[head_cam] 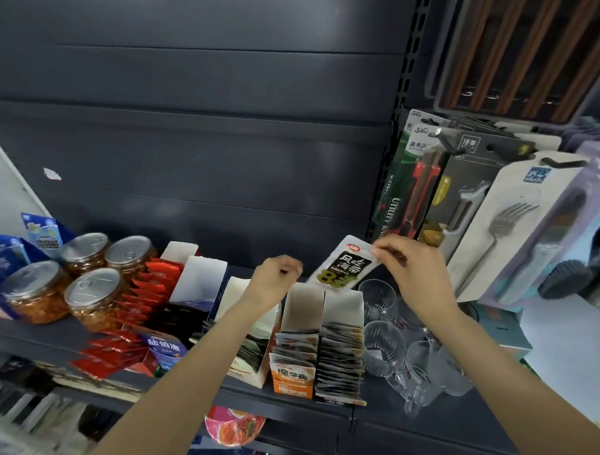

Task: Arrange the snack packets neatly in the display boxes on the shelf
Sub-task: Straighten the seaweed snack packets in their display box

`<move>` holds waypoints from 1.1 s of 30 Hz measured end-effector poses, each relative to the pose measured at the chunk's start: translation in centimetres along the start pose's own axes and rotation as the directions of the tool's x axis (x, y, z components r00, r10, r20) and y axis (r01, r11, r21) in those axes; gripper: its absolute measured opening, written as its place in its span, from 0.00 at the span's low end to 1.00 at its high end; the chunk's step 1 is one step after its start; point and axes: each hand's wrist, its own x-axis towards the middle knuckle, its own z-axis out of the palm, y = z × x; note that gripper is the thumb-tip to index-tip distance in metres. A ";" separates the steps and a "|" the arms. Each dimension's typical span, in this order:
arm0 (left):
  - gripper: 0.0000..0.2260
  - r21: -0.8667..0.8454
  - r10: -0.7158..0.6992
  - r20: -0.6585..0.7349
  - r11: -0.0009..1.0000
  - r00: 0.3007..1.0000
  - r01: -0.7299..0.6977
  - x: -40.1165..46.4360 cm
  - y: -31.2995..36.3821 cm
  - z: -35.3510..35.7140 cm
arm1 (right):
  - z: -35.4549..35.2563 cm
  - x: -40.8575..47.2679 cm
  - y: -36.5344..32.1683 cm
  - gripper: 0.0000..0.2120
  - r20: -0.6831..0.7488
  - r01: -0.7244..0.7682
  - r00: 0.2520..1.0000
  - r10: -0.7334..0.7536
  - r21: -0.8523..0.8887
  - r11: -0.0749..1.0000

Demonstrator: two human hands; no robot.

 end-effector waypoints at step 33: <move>0.16 0.630 0.086 0.398 0.698 0.913 -0.340 4.1 -2.7 1.0 | 8.3 -0.1 5.8 0.09 0.349 -0.230 0.883 0.313 -0.259 0.938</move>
